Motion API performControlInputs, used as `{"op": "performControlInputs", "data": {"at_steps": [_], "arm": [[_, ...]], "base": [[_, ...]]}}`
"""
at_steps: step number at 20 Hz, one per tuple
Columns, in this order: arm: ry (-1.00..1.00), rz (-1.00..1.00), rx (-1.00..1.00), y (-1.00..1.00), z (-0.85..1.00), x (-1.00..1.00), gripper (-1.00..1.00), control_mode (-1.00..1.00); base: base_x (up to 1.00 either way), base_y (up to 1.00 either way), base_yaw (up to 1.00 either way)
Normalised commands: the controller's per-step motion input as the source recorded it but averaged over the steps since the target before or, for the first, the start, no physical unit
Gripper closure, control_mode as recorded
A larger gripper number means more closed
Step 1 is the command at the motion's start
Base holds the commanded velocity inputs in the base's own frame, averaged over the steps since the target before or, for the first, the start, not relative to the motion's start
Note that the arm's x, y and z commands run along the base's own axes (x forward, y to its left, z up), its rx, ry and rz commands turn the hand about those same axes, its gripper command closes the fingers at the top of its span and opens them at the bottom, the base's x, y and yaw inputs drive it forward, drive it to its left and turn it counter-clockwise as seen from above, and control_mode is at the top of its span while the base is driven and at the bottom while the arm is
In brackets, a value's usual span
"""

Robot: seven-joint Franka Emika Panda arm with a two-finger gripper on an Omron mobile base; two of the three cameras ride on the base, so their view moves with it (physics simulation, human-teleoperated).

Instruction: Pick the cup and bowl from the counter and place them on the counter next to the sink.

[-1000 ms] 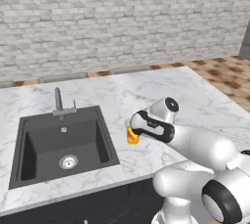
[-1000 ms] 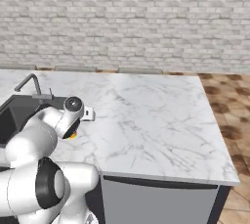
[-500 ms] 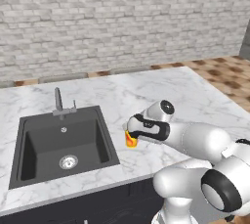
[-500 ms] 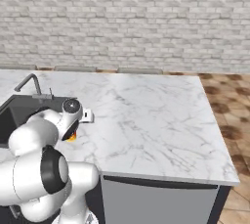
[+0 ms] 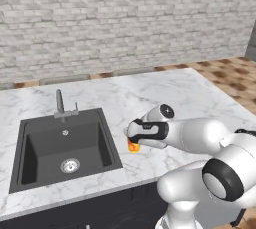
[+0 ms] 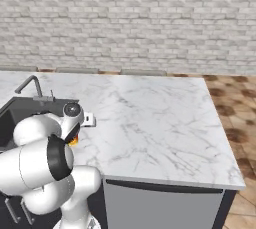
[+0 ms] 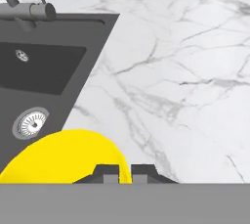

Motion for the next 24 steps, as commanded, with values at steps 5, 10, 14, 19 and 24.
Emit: {"op": "performControlInputs", "data": {"at_steps": [5,10,14,19,24], "arm": [[0.00,0.00,-0.01,0.00,-0.28,0.00,1.00,-1.00],[0.00,0.00,-0.01,0.00,-0.35,0.00,1.00,-1.00],[0.00,0.00,-0.01,0.00,-0.40,0.00,1.00,-1.00],[0.00,0.00,-0.01,0.00,-0.38,-0.01,1.00,-1.00],[0.00,0.00,0.00,0.00,0.00,0.00,1.00,-1.00]], "base": [[0.00,0.00,0.00],[0.00,0.00,0.00],[0.00,0.00,0.00],[0.00,0.00,0.00],[0.00,0.00,0.00]]}}
